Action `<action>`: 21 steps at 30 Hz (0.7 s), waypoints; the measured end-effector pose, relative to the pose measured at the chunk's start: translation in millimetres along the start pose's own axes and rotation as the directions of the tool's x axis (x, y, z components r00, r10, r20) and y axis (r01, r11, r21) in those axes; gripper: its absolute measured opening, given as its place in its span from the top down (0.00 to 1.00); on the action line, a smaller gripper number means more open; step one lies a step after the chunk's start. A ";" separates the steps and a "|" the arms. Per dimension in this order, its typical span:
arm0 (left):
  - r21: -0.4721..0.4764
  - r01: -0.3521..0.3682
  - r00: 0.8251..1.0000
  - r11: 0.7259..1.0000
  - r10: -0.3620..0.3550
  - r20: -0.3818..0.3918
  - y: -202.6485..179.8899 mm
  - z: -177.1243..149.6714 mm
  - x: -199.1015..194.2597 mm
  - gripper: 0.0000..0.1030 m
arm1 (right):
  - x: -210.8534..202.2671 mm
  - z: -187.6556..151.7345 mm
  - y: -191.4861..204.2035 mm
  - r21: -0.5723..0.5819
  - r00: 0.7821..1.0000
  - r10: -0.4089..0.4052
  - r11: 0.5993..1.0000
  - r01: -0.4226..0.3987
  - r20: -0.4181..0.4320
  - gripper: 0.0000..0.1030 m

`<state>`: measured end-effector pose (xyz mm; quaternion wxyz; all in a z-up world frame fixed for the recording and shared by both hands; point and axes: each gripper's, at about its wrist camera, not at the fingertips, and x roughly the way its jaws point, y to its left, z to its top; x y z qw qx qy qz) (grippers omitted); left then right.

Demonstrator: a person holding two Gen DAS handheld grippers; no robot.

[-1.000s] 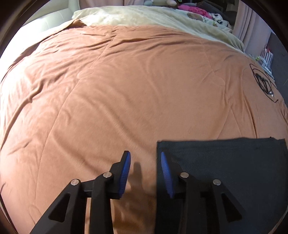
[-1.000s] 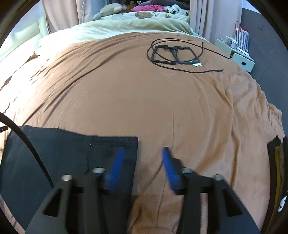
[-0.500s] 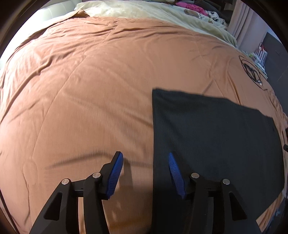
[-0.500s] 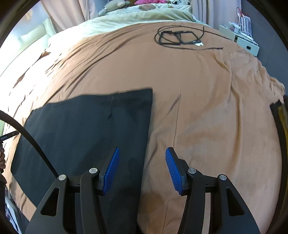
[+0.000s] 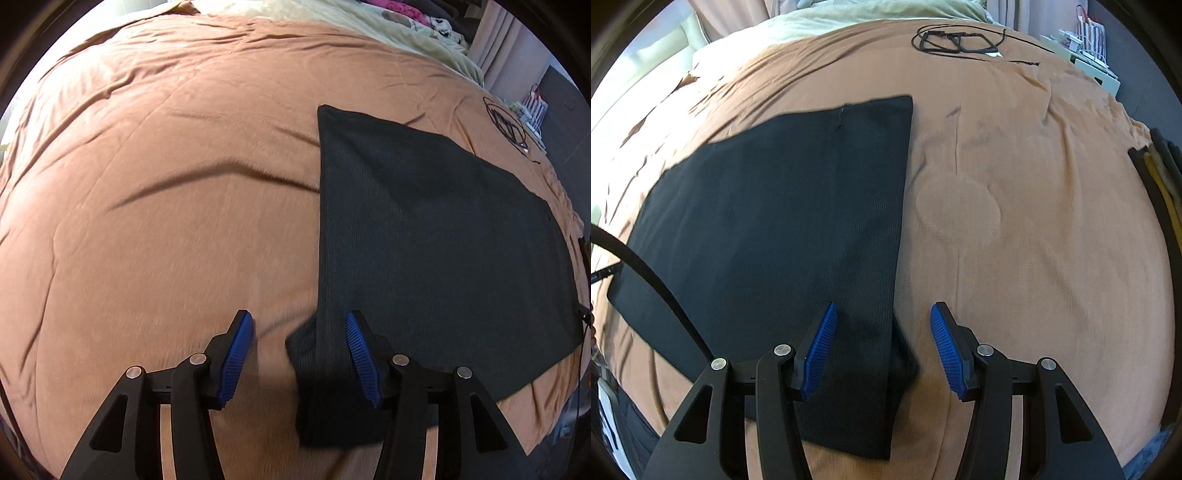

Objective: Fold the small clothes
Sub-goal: 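Move both tools to the shirt's side edge and close on it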

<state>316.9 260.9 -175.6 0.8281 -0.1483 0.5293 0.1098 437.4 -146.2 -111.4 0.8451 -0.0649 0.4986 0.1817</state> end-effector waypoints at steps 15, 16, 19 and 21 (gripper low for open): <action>0.006 -0.017 1.000 1.000 0.017 -0.002 7.8 -46.8 -21.6 0.47 | -33.4 -49.6 -1.5 0.023 0.999 -0.046 0.999 0.046 -0.006 0.51; -0.003 -0.008 1.000 1.000 0.008 0.000 9.6 -47.8 -24.0 0.47 | -38.1 -52.6 -4.5 0.040 0.999 -0.044 0.998 0.044 -0.002 0.51; -0.043 0.050 0.999 0.998 -0.049 0.021 15.6 -48.3 -31.8 0.47 | -53.7 -59.7 -15.0 0.117 0.999 0.026 0.993 -0.030 0.037 0.51; -0.066 0.092 0.995 0.994 -0.090 0.040 18.3 -47.4 -36.7 0.47 | -61.0 -63.9 -20.8 0.168 0.994 0.091 0.980 -0.101 0.066 0.51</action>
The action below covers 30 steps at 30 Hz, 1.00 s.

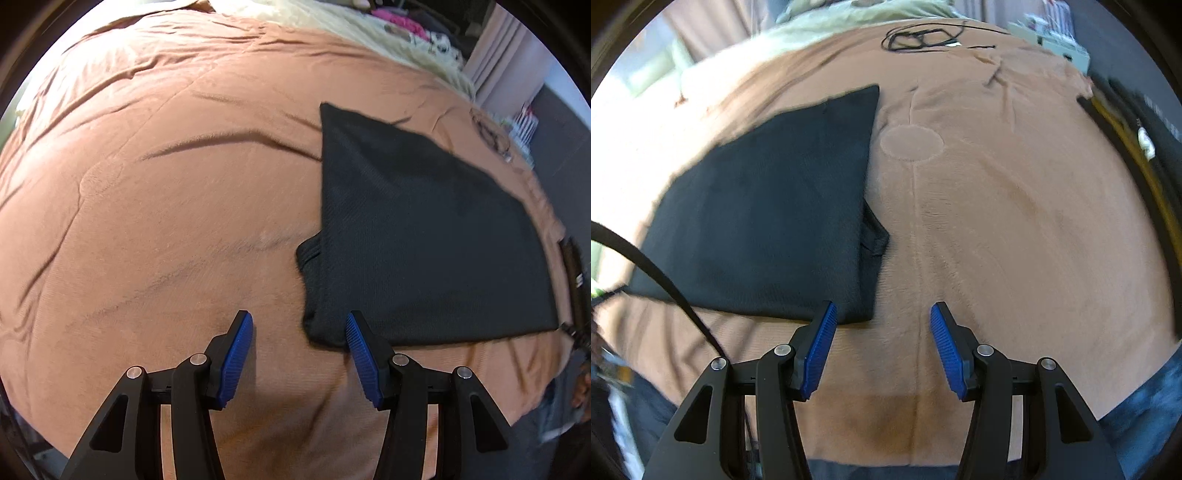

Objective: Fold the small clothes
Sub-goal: 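Move both tools to the shirt's side edge and close on it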

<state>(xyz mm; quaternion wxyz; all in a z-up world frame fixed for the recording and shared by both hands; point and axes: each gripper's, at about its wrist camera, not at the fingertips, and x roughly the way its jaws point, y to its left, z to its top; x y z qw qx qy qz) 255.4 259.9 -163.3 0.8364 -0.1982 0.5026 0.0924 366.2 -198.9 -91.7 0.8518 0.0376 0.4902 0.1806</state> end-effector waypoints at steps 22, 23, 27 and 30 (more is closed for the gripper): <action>-0.275 0.203 0.977 0.940 -0.214 -0.011 18.0 -4.3 16.4 0.47 | 32.2 -19.5 -57.2 0.362 0.948 0.310 0.878 -0.313 0.067 0.70; -0.286 0.209 0.975 0.935 -0.220 -0.006 18.9 -4.3 16.8 0.47 | 30.0 -20.9 -58.0 0.364 0.948 0.309 0.877 -0.314 0.073 0.74; -0.304 0.218 0.974 0.927 -0.226 0.012 19.2 -7.6 15.3 0.47 | 28.6 -23.8 -55.0 0.372 0.948 0.305 0.873 -0.316 0.090 0.82; -0.305 0.207 0.978 0.930 -0.208 0.030 18.4 -11.7 13.8 0.55 | 26.8 -26.6 -52.7 0.368 0.948 0.303 0.874 -0.318 0.098 0.92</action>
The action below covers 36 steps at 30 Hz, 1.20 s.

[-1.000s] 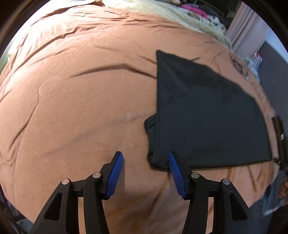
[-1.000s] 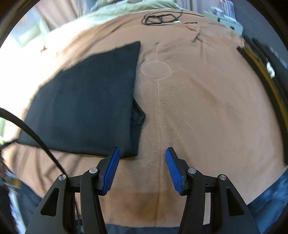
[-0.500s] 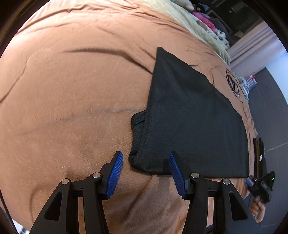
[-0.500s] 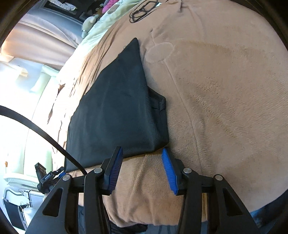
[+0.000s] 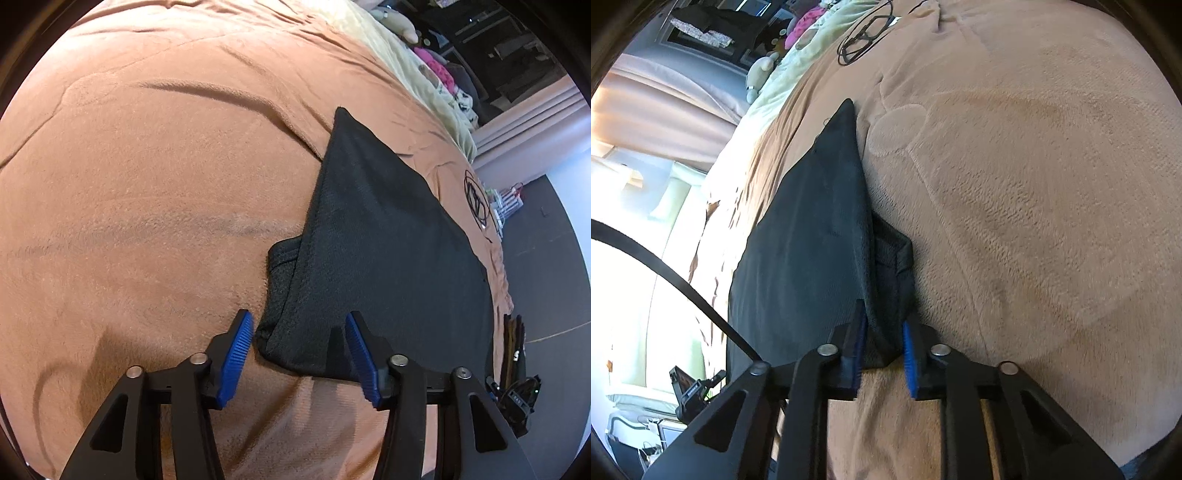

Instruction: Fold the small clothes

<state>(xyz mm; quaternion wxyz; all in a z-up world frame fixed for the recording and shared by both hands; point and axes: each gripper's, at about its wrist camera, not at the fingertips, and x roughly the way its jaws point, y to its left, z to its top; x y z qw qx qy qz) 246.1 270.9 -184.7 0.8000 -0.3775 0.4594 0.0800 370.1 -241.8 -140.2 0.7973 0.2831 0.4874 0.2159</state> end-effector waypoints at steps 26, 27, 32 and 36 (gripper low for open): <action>-0.054 0.001 0.997 0.999 0.003 0.072 22.7 -41.5 -54.0 0.95 | -47.6 -35.5 10.7 -0.090 1.000 0.004 0.996 -0.004 0.009 0.98; -0.057 0.005 0.997 0.998 -0.001 0.071 24.4 -44.4 -55.7 0.95 | -50.5 -38.2 11.3 -0.093 1.000 0.002 0.996 -0.001 0.007 0.98; -0.071 0.039 0.997 0.997 -0.034 0.070 33.2 -58.1 -64.5 0.95 | -60.4 -44.7 13.9 -0.114 1.000 -0.016 0.993 0.017 0.009 0.98; -0.084 0.057 0.998 0.995 -0.054 0.044 35.9 -61.4 -57.6 0.93 | -64.9 -45.6 23.4 -0.132 0.995 -0.102 0.986 0.104 0.019 0.96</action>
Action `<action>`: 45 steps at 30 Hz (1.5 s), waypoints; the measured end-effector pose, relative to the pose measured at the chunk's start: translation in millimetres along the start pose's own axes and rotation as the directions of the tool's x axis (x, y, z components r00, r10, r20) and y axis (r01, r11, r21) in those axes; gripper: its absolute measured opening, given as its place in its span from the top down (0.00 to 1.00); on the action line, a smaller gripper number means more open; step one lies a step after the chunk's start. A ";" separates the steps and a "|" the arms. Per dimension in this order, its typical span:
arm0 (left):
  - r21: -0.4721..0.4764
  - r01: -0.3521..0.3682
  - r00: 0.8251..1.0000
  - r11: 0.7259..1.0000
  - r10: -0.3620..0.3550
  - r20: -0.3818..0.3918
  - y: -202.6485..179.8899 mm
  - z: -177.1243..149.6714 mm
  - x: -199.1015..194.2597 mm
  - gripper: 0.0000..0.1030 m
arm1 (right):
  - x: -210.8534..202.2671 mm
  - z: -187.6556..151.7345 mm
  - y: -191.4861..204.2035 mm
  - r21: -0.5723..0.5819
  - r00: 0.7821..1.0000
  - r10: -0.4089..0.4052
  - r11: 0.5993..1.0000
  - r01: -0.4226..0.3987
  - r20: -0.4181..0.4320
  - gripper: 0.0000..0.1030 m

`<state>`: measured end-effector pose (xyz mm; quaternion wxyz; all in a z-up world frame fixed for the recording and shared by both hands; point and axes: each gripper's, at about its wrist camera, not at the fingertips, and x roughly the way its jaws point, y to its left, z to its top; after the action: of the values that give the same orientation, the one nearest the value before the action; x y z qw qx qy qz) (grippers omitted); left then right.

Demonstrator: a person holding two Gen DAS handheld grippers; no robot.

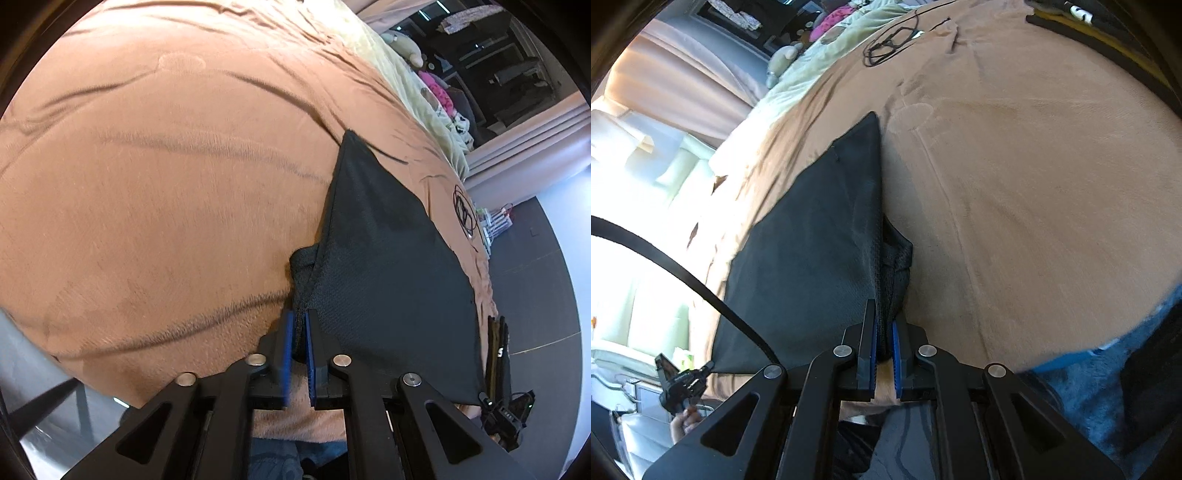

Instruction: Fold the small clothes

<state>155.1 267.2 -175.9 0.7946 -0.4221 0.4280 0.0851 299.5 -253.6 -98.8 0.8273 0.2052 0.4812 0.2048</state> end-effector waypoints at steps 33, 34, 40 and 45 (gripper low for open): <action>-0.032 0.105 0.994 0.994 -0.106 -0.007 -4.5 0.6 18.6 0.73 | 121.9 37.7 169.0 -0.455 0.992 0.010 0.888 -0.068 -0.128 0.63; -0.031 0.108 0.994 0.994 -0.108 -0.009 -4.7 0.7 19.0 0.73 | 128.8 37.3 173.3 -0.462 0.991 0.016 0.884 -0.076 -0.133 0.63; -0.040 0.102 0.995 0.994 -0.102 -0.009 -4.1 0.6 18.7 0.73 | 168.8 35.3 192.6 -0.499 0.982 0.017 0.860 -0.110 -0.187 0.74; -0.068 0.095 0.995 0.993 -0.096 -0.007 -2.3 -0.3 17.8 0.77 | 198.3 43.9 206.8 -0.540 0.978 -0.034 0.838 -0.084 -0.205 0.76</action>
<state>167.1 261.4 -188.0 0.7809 -0.4690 0.4083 0.0594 398.7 18.6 -109.1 0.7943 -0.0549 0.4834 0.3640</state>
